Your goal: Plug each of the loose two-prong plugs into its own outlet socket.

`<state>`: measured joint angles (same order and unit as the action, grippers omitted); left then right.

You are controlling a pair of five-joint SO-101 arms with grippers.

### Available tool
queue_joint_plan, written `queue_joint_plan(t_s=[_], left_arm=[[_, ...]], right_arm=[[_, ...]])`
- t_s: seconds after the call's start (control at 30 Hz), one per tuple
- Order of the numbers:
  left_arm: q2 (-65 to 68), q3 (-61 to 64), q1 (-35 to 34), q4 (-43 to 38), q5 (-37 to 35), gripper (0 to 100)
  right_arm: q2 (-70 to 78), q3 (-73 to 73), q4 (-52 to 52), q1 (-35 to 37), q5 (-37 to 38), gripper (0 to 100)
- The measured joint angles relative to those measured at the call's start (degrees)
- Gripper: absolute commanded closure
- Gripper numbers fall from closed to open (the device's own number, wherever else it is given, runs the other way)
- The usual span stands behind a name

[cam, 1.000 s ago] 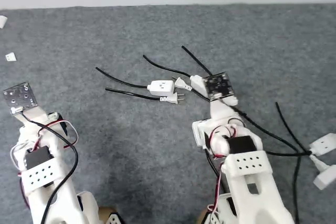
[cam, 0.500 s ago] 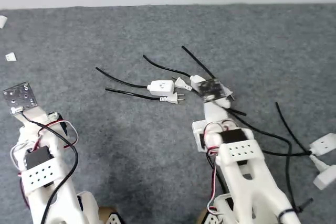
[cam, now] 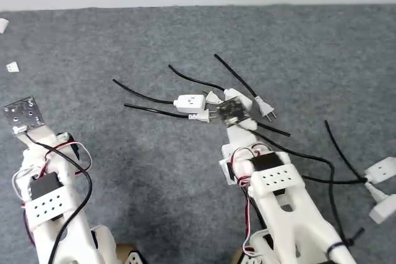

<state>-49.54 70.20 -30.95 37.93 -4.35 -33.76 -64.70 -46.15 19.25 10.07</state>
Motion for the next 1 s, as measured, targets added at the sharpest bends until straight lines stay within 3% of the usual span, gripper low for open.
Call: queue_joint_plan(t_s=[0.33, 0.7, 0.87, 1.0], left_arm=[[0.0, 0.0, 0.0, 0.0, 0.0, 93], [0.0, 0.0, 0.0, 0.0, 0.0, 93], [0.0, 0.0, 0.0, 0.0, 0.0, 93], [0.0, 0.0, 0.0, 0.0, 0.0, 93]], right_arm=[[-0.09, -0.7, 0.44, 3.87, 0.7, 91.5], [-15.38, -1.23, -4.57, -5.63, 0.62, 91.3], [-13.27, -1.41, -3.08, -5.98, 0.62, 80.6], [-6.33, -1.41, -0.62, -5.71, 0.62, 80.6]])
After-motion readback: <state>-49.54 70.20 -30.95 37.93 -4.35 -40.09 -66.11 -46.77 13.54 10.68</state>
